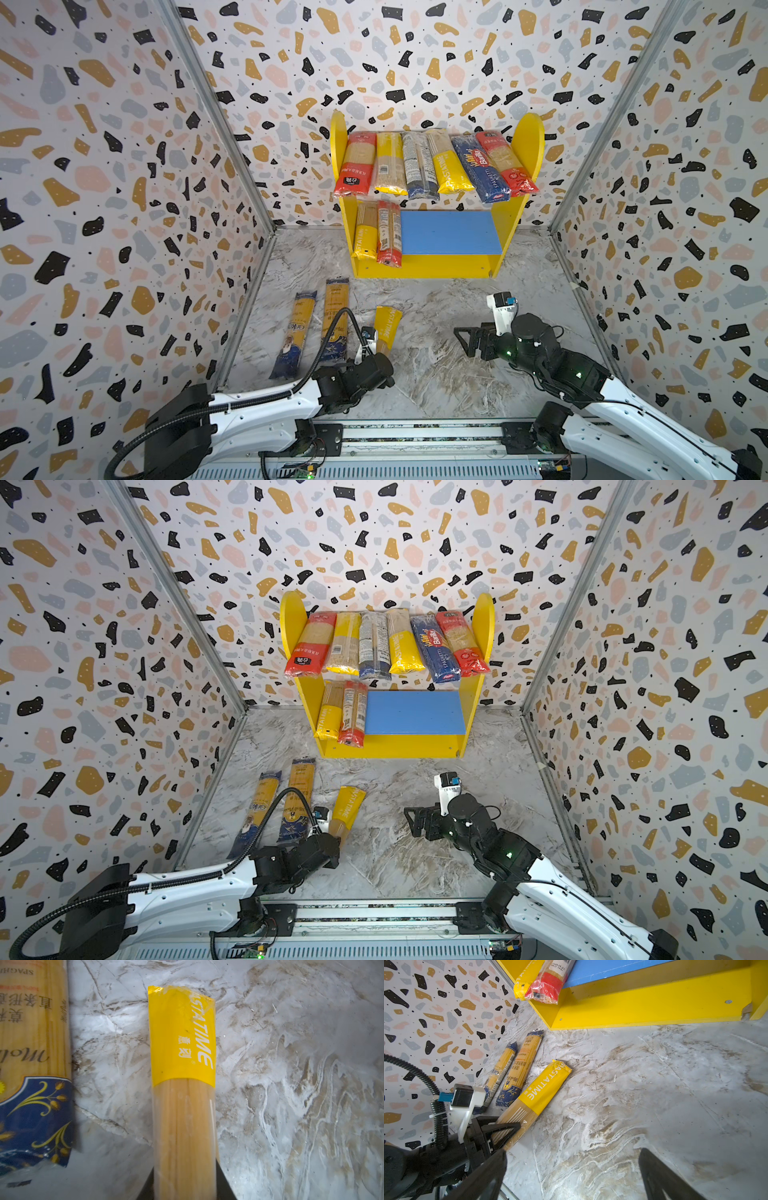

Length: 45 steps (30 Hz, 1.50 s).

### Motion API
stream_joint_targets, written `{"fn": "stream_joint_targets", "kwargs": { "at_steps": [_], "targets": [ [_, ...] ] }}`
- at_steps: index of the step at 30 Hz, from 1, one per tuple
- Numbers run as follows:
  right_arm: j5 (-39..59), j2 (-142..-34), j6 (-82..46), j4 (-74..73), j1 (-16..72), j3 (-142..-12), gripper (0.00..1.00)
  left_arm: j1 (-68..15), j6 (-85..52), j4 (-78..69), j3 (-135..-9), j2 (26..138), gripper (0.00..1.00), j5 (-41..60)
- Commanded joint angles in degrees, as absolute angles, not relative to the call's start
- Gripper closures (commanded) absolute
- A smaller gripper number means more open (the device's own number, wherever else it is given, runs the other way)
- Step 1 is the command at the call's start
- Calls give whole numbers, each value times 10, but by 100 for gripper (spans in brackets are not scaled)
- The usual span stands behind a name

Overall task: Place and organize the pasta boxes and bags onto the shelf
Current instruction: 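Lift the PASTATIME pack upright toward the blue shelf with the left gripper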

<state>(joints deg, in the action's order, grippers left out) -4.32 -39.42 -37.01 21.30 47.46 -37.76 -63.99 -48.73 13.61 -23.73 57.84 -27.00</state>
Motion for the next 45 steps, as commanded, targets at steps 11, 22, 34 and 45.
{"fn": "stream_joint_targets", "kwargs": {
  "at_steps": [11, 22, 34, 45],
  "targets": [
    [-74, -369, -372, 258, 473, -428, 1, -660, -390, 85, -335, 549, 100, -262],
    [-90, -362, -368, 270, 472, -444, 1, -662, -345, 109, -403, 519, 100, -283],
    [-107, -365, -352, 285, 472, -480, 1, -661, -285, 30, -496, 597, 100, -395],
    [-136, -351, -346, 317, 471, -497, 1, -598, -254, -124, -552, 713, 100, -442]
  ]
}}
